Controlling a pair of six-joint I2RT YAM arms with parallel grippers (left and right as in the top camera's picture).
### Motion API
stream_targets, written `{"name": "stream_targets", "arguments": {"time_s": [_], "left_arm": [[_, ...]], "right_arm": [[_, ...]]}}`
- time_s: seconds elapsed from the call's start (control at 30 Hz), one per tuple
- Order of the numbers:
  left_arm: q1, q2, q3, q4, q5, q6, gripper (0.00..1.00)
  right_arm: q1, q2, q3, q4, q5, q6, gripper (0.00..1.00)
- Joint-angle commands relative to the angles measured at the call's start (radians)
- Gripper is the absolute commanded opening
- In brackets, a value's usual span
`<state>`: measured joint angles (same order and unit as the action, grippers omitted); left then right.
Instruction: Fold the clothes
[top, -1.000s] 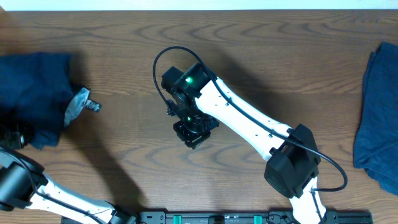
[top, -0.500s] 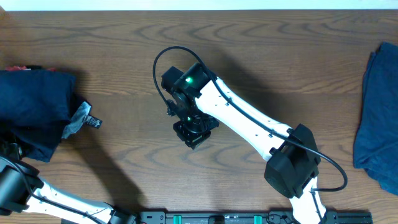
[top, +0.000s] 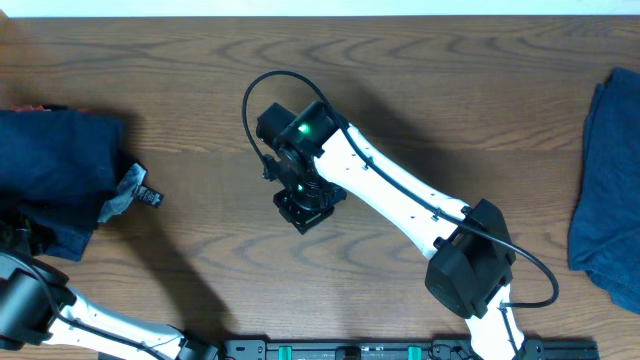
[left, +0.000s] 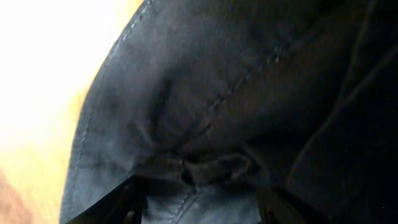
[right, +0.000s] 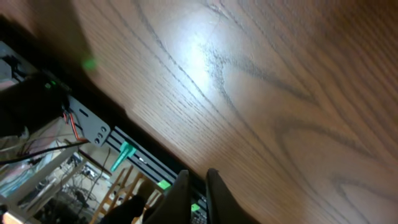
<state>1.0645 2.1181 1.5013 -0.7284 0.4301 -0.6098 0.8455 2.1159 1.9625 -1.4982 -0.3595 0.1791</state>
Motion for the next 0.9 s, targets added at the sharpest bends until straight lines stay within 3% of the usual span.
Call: {"name": "stream_targets", "arguments": {"time_s": [0.0, 0.1, 0.23, 0.4, 0.47, 0.73, 0.87], "left_arm": [[-0.024, -0.074, -0.016, -0.017, -0.065, -0.013, 0.6], [-0.024, -0.127, -0.016, -0.059, -0.079, -0.04, 0.58], [-0.024, -0.18, -0.016, -0.111, -0.08, -0.04, 0.42], [-0.024, -0.22, -0.016, -0.157, -0.08, -0.04, 0.41], [-0.024, -0.23, -0.016, -0.185, -0.079, -0.043, 0.36], [-0.024, -0.233, -0.016, -0.292, -0.074, -0.046, 0.35], [-0.024, -0.269, -0.016, -0.307, 0.004, -0.035, 0.29]], "right_arm": [[-0.014, -0.013, 0.018, 0.001, -0.004, 0.007, 0.08], [-0.024, -0.013, 0.018, -0.002, -0.004, 0.007, 0.08], [-0.033, -0.013, 0.018, -0.009, -0.011, 0.006, 0.07], [-0.034, -0.013, 0.018, -0.037, -0.011, -0.001, 0.06], [-0.034, -0.013, 0.018, -0.042, -0.011, -0.001, 0.07], [-0.034, -0.013, 0.018, -0.074, -0.011, -0.011, 0.13], [-0.033, -0.013, 0.018, -0.084, -0.011, -0.02, 0.11]]}}
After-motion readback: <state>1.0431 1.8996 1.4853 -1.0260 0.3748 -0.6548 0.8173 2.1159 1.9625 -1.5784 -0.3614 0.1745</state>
